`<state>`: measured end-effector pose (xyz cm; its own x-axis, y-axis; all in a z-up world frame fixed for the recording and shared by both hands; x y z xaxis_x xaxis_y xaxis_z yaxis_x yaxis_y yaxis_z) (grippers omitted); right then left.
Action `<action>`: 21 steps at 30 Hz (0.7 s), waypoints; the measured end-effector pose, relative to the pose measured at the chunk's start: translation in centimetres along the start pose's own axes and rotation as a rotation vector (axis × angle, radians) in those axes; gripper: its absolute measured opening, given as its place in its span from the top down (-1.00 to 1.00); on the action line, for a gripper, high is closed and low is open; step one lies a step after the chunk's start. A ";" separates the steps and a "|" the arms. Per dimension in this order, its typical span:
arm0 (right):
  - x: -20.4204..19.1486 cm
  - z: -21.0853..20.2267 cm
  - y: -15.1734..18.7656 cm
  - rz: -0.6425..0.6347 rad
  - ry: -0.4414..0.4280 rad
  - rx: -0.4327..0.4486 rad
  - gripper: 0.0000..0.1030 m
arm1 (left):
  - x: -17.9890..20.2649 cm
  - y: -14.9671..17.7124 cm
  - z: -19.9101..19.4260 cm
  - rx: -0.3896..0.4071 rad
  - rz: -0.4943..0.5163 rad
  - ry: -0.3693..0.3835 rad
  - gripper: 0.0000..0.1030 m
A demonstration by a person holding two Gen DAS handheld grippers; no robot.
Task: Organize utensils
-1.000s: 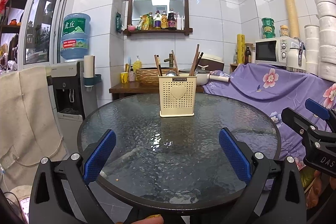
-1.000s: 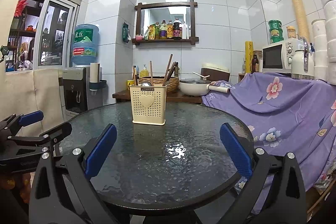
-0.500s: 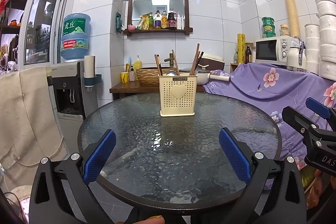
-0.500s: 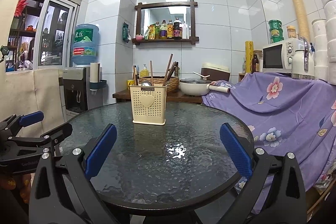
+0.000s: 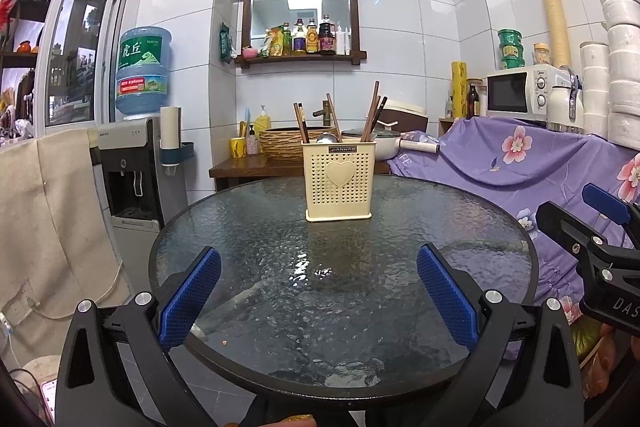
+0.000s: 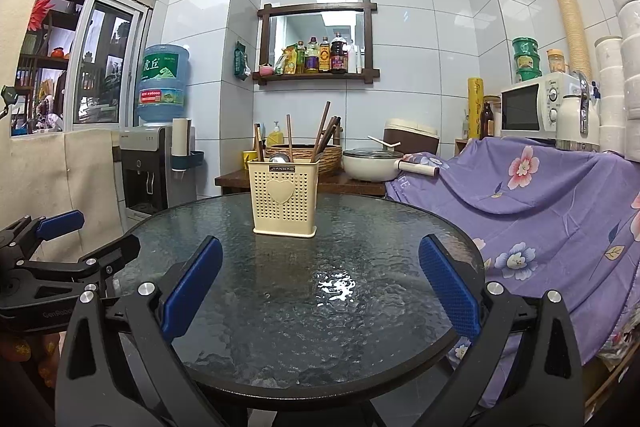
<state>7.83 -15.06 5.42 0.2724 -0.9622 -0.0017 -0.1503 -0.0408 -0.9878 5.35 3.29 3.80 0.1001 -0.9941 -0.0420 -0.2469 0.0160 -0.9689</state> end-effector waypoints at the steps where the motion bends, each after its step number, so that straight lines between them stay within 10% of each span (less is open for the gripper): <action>1: 0.0 0.0 0.0 0.000 0.001 0.000 -0.88 | 0.0 0.0 0.0 -0.001 0.000 0.002 -0.87; 21: -0.2 0.0 0.4 0.002 0.000 -0.005 -0.88 | -0.4 0.0 0.3 -0.028 -0.013 -0.007 -0.87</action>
<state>7.71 -14.91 5.04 0.2722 -0.9622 -0.0040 -0.1561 -0.0401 -0.9869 5.59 3.68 3.79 0.1102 -0.9934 -0.0309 -0.2720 -0.0003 -0.9623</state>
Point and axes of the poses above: each gripper's, at about its wrist camera, not at the fingertips, and z roughly the way its jaws point, x to its right, y to its underside, the point moved 5 cm from there along z, roughly the way its jaws point, and after that the axes turned 13 degrees about -y, right-handed, at the moved point
